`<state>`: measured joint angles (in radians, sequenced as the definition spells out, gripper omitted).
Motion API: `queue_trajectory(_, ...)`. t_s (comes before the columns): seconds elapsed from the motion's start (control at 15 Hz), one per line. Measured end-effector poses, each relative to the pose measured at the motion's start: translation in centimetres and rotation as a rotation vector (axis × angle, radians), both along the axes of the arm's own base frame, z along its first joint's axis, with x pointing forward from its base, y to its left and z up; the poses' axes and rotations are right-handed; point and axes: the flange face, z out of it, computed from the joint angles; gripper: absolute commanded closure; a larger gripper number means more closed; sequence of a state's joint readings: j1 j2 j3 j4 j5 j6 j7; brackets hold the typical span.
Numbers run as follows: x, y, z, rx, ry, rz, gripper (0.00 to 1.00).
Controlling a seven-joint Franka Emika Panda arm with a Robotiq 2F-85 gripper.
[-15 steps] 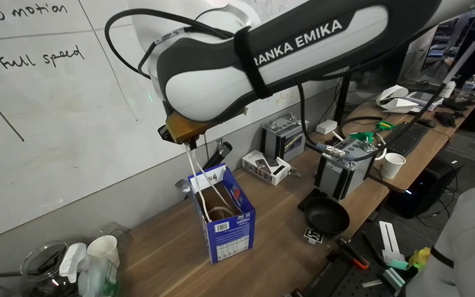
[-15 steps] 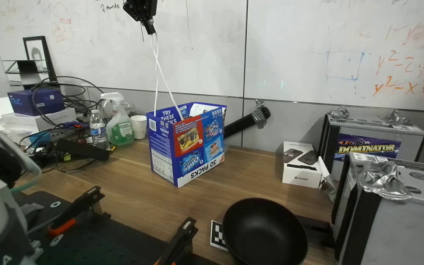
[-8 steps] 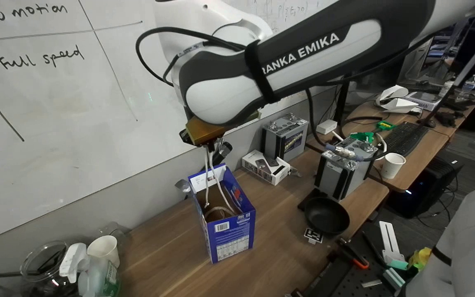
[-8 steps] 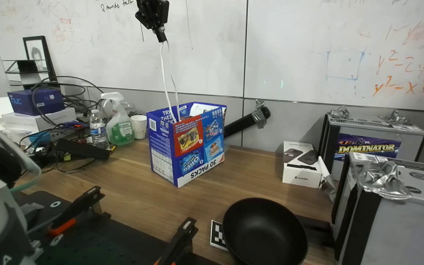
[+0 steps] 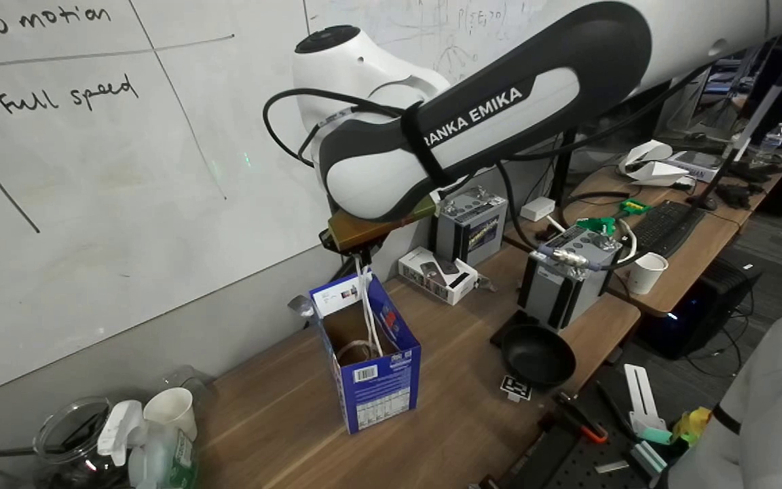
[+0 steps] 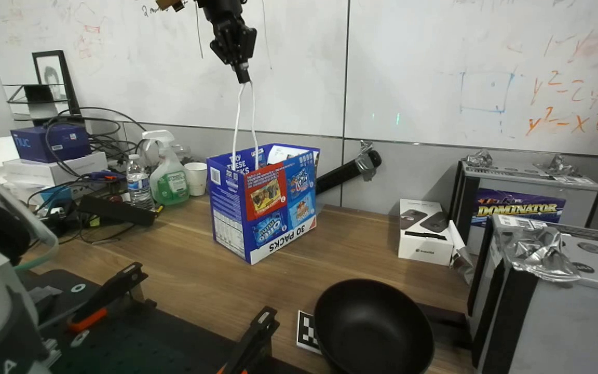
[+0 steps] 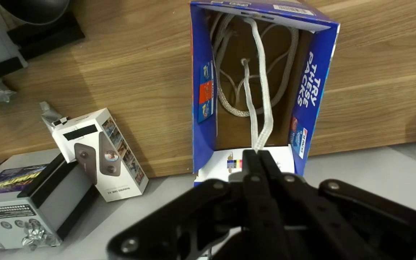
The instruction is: Pick up the ropes and put them into the blue box.
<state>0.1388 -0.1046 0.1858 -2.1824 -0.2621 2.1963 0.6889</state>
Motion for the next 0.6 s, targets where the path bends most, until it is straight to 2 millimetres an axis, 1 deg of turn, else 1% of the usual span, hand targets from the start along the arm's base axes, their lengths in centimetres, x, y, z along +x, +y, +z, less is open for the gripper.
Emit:
queue_trajectory(0.13,0.3,-0.1,-0.5,0.006,0.006,-0.002,0.99)
queue_trajectory(0.2,0.3,-0.1,-0.8,0.008,0.008,-0.002,0.71)
queue_trajectory(0.27,0.4,-0.1,-1.0,0.009,0.012,-0.002,0.7)
queue_trajectory(0.4,0.6,-0.1,-1.3,0.014,0.018,-0.005,0.56)
queue_trajectory(0.6,0.7,-0.2,-1.7,0.017,0.02,-0.002,0.32)
